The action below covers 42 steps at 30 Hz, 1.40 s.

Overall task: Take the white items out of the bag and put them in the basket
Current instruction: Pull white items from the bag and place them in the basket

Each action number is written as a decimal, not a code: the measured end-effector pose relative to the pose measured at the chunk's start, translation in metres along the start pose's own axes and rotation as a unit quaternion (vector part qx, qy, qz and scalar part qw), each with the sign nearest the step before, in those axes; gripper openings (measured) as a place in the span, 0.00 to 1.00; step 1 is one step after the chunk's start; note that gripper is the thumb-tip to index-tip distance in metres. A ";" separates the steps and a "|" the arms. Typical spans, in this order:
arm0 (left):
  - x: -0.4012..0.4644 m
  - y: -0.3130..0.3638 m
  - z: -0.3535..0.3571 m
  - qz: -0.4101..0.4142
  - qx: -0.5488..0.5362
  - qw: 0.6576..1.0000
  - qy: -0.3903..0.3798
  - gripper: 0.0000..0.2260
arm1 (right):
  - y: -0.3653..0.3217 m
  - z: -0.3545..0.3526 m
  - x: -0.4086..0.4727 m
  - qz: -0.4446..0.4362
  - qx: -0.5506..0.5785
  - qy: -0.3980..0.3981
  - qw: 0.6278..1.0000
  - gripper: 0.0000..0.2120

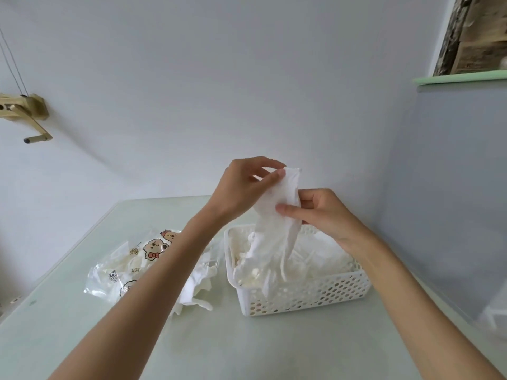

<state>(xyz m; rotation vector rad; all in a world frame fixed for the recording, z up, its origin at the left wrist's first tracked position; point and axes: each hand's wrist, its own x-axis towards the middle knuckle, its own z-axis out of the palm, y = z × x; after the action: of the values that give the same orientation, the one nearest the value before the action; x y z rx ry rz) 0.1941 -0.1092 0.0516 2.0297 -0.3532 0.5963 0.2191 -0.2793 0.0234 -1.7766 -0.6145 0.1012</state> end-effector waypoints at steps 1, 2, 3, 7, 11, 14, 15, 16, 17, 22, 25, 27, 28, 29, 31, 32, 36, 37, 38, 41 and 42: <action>-0.001 -0.004 0.003 -0.026 -0.031 0.999 0.005 0.14 | 0.000 -0.001 0.001 0.002 0.025 0.018 1.000 0.09; -0.004 -0.008 0.005 -0.067 -0.065 0.996 -0.010 0.21 | 0.001 -0.003 0.002 0.008 0.062 0.028 0.998 0.08; -0.008 -0.014 0.007 -0.106 -0.079 0.991 -0.037 0.25 | 0.003 -0.005 0.003 0.018 0.100 0.027 0.994 0.07; -0.022 -0.037 0.009 -0.115 -0.085 0.987 -0.071 0.09 | 0.014 -0.011 0.001 0.051 0.184 -0.010 0.982 0.09; -0.020 -0.035 0.005 -0.057 -0.119 0.990 -0.058 0.06 | 0.018 -0.019 -0.004 0.058 0.180 -0.075 0.979 0.17; -0.020 -0.029 0.009 -0.067 -0.059 0.982 -0.166 0.20 | 0.014 -0.021 -0.001 0.045 0.209 -0.062 0.975 0.19; -0.022 -0.030 0.011 -0.081 -0.044 0.975 -0.203 0.24 | 0.013 -0.022 0.001 0.047 0.220 -0.053 0.973 0.19; -0.024 -0.034 0.012 -0.089 -0.038 0.969 -0.225 0.23 | 0.012 -0.023 0.002 0.056 0.231 -0.043 0.970 0.18; -0.027 -0.038 0.013 -0.097 -0.044 0.968 -0.228 0.20 | 0.011 -0.025 0.002 0.066 0.233 -0.036 0.970 0.19; -0.034 -0.045 0.009 -0.086 -0.031 0.979 -0.181 0.10 | 0.003 -0.036 -0.012 0.078 0.048 -0.128 0.988 0.21; -0.032 -0.035 0.006 -0.056 0.006 0.982 -0.181 0.07 | 0.000 -0.033 -0.013 0.080 -0.016 -0.114 0.990 0.20; -0.030 -0.032 0.006 -0.037 0.022 0.981 -0.192 0.05 | -0.004 -0.027 -0.012 0.071 -0.044 -0.091 0.992 0.15; -0.029 -0.031 0.007 -0.033 0.033 0.981 -0.190 0.04 | -0.007 -0.023 -0.012 0.062 -0.063 -0.081 0.993 0.12; -0.028 -0.032 0.008 -0.034 0.052 0.981 -0.184 0.05 | -0.008 -0.021 -0.010 0.045 -0.085 -0.064 0.993 0.10; -0.027 -0.033 0.007 -0.048 0.096 0.980 -0.165 0.11 | -0.010 -0.024 -0.007 0.009 -0.098 -0.007 0.995 0.10; -0.028 -0.034 0.005 -0.062 0.099 0.980 -0.160 0.15 | -0.011 -0.027 -0.005 0.001 -0.077 0.030 0.997 0.09; -0.036 -0.039 -0.006 -0.090 -0.017 0.984 -0.152 0.18 | -0.008 -0.040 -0.001 0.037 0.095 0.098 0.990 0.09; -0.039 -0.040 -0.009 -0.087 -0.040 0.986 -0.140 0.17 | -0.005 -0.041 0.000 0.049 0.110 0.088 0.989 0.10; -0.041 -0.040 -0.013 -0.080 -0.062 0.986 -0.129 0.16 | -0.002 -0.043 0.001 0.062 0.110 0.066 0.990 0.12; -0.045 -0.040 -0.027 -0.074 -0.073 0.987 -0.121 0.15 | 0.002 -0.049 0.002 0.119 0.094 -0.050 0.987 0.20; -0.045 -0.038 -0.032 -0.075 -0.054 0.988 -0.127 0.16 | 0.003 -0.049 0.002 0.138 0.089 -0.086 0.983 0.21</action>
<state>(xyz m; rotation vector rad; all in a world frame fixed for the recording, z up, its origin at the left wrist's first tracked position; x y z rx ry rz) 0.1653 -0.0620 0.0133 2.0088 -0.3721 0.2202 0.2406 -0.3217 0.0356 -1.6800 -0.4622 0.4904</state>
